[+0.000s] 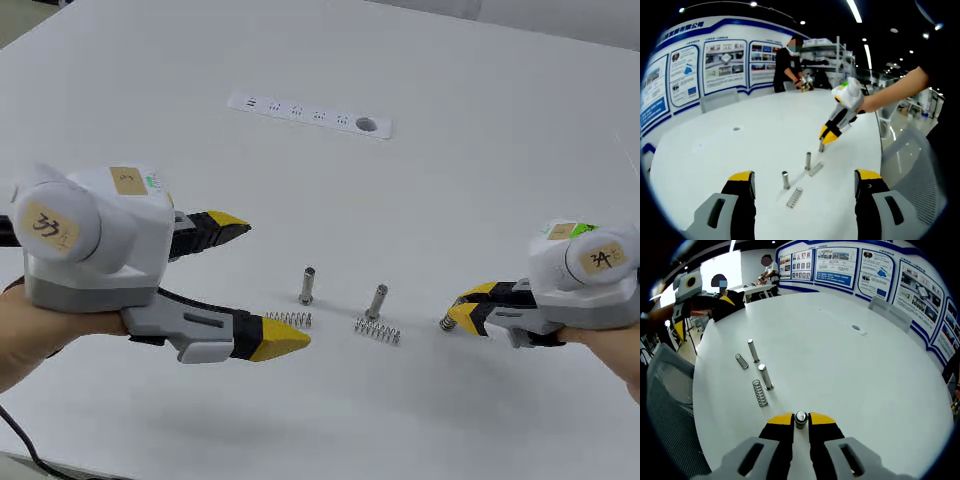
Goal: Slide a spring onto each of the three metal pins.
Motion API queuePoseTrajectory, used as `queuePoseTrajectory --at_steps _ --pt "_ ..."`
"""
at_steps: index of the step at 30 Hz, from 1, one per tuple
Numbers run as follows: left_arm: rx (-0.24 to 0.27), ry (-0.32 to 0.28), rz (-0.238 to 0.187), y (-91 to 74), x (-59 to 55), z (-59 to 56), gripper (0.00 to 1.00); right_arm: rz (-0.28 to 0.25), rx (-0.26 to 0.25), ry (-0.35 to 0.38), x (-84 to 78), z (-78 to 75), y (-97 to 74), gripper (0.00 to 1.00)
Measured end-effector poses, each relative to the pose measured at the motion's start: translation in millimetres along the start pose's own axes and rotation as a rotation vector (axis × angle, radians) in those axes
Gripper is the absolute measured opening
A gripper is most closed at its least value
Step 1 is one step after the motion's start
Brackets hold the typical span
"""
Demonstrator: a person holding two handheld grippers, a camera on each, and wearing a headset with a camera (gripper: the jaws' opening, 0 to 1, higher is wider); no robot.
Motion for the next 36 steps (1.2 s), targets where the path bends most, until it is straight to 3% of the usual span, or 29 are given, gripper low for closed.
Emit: queuePoseTrajectory --at_steps 10,20,30,36 --pt "-0.011 0.000 -0.006 0.3 2.8 -1.3 0.82 0.004 -0.007 -0.005 1.7 2.6 -8.1 0.15" --pt "-0.007 -0.008 -0.027 -1.3 3.7 -0.8 0.81 -0.010 -0.035 -0.084 23.2 12.8 -19.4 0.16" --pt "-0.002 -0.013 -0.034 -5.6 1.1 -1.4 0.81 -0.021 0.028 -0.151 44.9 34.7 -8.5 0.17" --pt "0.006 -0.004 -0.022 -9.6 -1.5 3.1 0.81 0.027 0.087 -0.192 43.7 44.8 11.2 0.18"
Point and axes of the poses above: the centre of the closed fingertips' face, and the gripper's own axes: y roughly forward along the fingers, z roughly to its left, x roughly out of its top, the point moved 10 cm from there along -y, roughly backward along the fingers, and after that the axes turned 11 degrees about x, right-handed, at the moved point
